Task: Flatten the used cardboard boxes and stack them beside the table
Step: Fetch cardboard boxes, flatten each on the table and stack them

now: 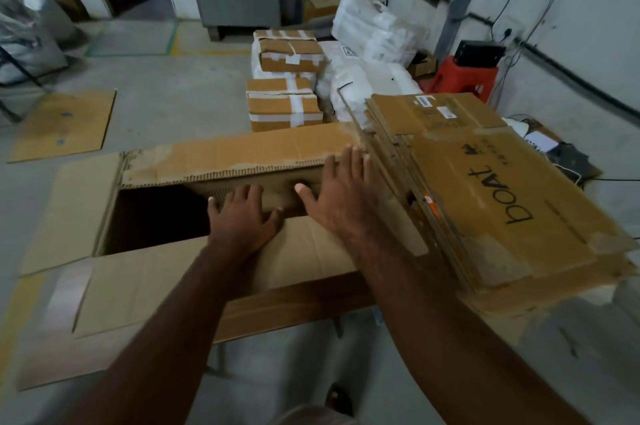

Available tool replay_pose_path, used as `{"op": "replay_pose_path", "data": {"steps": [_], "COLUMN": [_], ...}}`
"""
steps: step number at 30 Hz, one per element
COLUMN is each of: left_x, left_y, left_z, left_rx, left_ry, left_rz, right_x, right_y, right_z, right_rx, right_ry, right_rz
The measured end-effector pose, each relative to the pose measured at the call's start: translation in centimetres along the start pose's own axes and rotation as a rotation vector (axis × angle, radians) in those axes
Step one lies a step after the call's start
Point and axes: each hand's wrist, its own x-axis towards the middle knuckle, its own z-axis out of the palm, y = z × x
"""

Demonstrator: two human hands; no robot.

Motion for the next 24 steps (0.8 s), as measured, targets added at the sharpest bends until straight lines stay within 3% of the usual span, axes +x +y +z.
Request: {"op": "replay_pose_path", "data": {"steps": [3,6,9,12,16,19,21,24], "left_x": [1.1,1.0,1.0,1.3,1.3,1.1,0.8,0.4], "left_y": [0.5,0.4,0.7,0.5,0.3,0.7,0.7,0.9], "left_z": [0.6,1.2,1.5,1.4,1.5,1.6,1.7,1.7], "left_rx": [-0.016,-0.036,-0.017,0.014,0.026,0.046,0.064,0.066], "left_ry": [-0.006,0.014,0.034,0.010,-0.022,-0.031,-0.036,-0.029], "left_rz": [-0.018,-0.064,-0.081,-0.098,-0.118,-0.126,-0.126,-0.133], "right_x": [1.4,1.8,1.3,0.6,0.2,0.7,1.2,1.9], "right_y": [5.9,11.2,12.8,12.5,12.8,12.3,10.7,6.3], "right_z": [-0.4,1.6,3.8,4.8,5.3,5.9,5.4,4.1], "right_rx": [0.005,0.090,0.346,0.560,0.512,0.390,0.339,0.356], "right_ry": [0.004,-0.127,-0.276,-0.285,-0.257,-0.100,0.000,-0.031], "right_rz": [0.111,0.220,0.281,0.305,0.267,0.205,0.065,-0.200]}}
